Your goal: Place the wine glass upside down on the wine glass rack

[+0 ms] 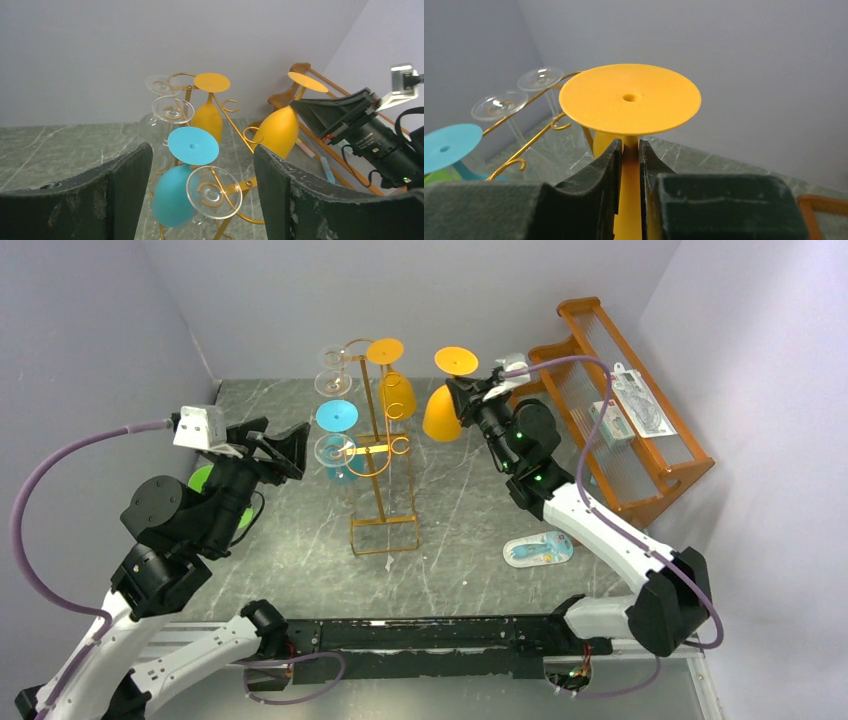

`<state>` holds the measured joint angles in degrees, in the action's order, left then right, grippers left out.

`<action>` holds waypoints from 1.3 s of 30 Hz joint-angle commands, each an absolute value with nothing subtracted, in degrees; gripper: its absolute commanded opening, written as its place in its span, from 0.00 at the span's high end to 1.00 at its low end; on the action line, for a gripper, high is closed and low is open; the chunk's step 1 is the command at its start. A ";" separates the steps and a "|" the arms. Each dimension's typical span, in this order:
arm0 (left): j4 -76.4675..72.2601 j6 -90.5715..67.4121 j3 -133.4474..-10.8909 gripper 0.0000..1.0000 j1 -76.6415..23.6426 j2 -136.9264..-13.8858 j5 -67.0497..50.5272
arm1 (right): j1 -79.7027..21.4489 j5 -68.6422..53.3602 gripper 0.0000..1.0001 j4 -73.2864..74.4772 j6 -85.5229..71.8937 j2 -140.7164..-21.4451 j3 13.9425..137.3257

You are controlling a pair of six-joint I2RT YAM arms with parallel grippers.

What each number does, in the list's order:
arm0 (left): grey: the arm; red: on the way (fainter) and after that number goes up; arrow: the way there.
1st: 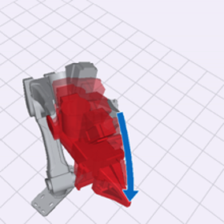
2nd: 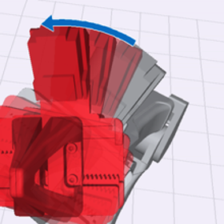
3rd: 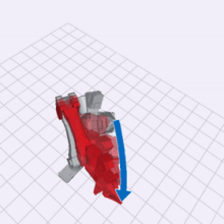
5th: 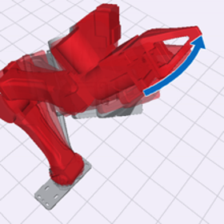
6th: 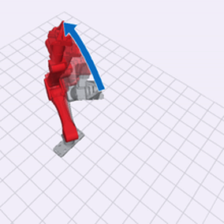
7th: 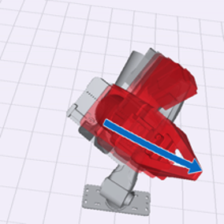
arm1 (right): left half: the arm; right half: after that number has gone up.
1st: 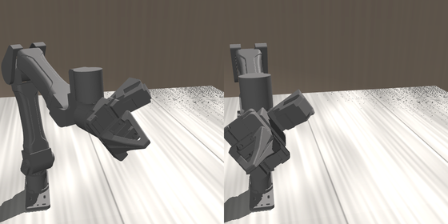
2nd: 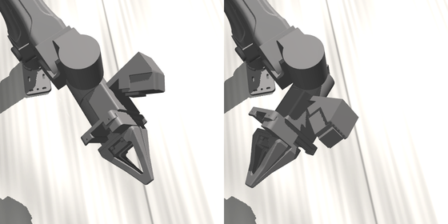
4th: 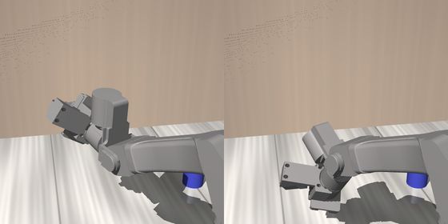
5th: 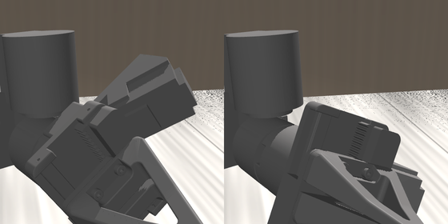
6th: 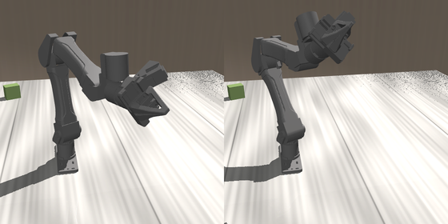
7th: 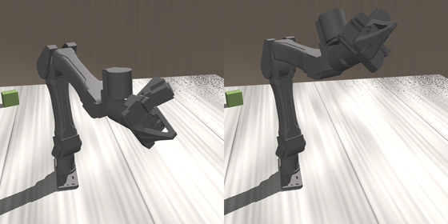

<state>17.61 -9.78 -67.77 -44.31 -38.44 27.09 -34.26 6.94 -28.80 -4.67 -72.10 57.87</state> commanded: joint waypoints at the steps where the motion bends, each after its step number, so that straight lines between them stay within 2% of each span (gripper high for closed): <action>1: 18.03 -9.07 -67.78 0.22 -44.65 -38.08 27.46 | -33.84 -1.84 1.00 -34.29 1.46 -75.32 61.26; 11: 18.95 -10.33 -67.22 0.22 -44.63 -39.10 25.90 | -33.84 -11.57 1.00 -32.92 5.03 -81.11 64.30; 39: 18.63 -10.00 -66.39 0.22 -44.56 -40.43 26.20 | -34.12 -13.27 1.00 -25.74 5.25 -90.39 71.45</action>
